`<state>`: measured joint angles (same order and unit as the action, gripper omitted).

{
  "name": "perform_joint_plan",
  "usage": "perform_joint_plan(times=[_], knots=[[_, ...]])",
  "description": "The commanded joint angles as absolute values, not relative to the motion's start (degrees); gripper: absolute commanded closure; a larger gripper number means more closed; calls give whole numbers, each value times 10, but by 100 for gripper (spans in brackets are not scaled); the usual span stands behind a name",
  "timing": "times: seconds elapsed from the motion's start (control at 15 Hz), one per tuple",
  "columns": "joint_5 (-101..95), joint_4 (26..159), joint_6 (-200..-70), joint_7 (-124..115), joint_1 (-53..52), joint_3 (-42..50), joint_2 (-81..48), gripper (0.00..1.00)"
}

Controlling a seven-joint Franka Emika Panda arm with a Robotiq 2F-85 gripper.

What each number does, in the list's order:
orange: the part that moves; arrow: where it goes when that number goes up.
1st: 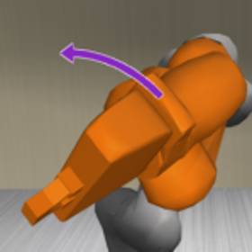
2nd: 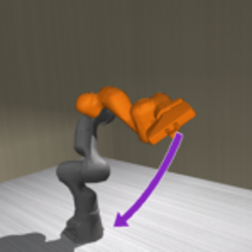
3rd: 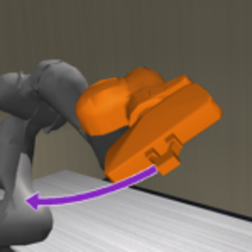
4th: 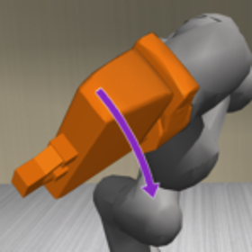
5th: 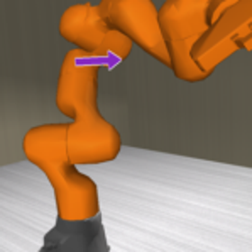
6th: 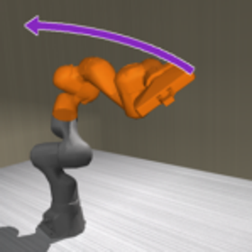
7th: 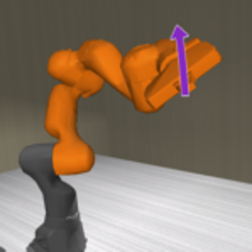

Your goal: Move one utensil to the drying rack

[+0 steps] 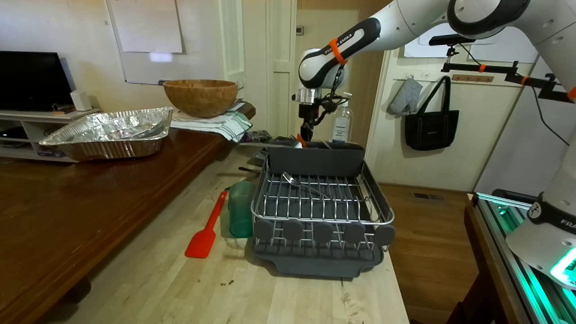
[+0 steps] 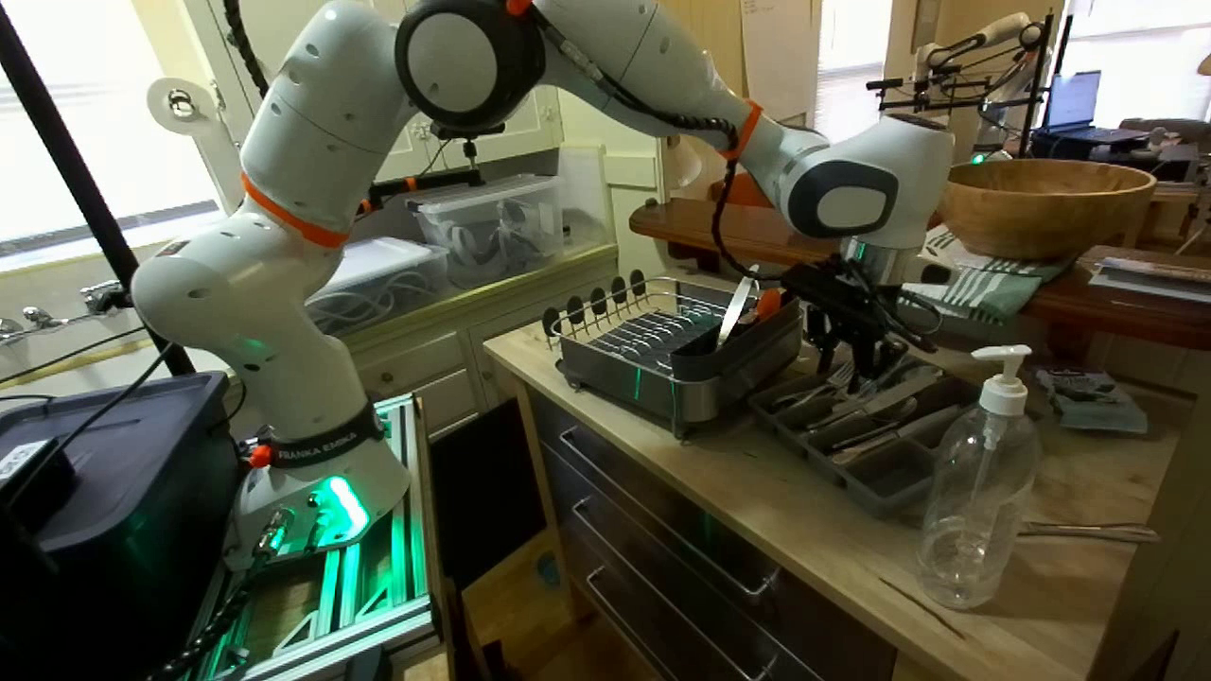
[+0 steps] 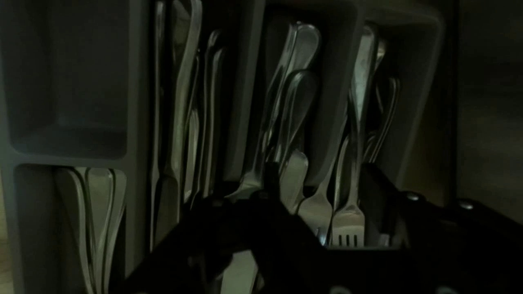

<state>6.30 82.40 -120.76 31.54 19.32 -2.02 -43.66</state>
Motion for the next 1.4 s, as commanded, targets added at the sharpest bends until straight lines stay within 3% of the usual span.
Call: perform_joint_plan(times=[0.0, 0.13, 0.2, 0.93, 1.33], knots=[[72, 802, -1245, 309, 193, -21, -462, 14], [67, 788, -1267, 317, 193, -24, -476, 1], [67, 778, -1271, 318, 194, -25, -484, 0], [66, 745, -1281, 313, 191, -31, -514, 0], [61, 682, -1272, 296, 186, -28, -568, 7]])
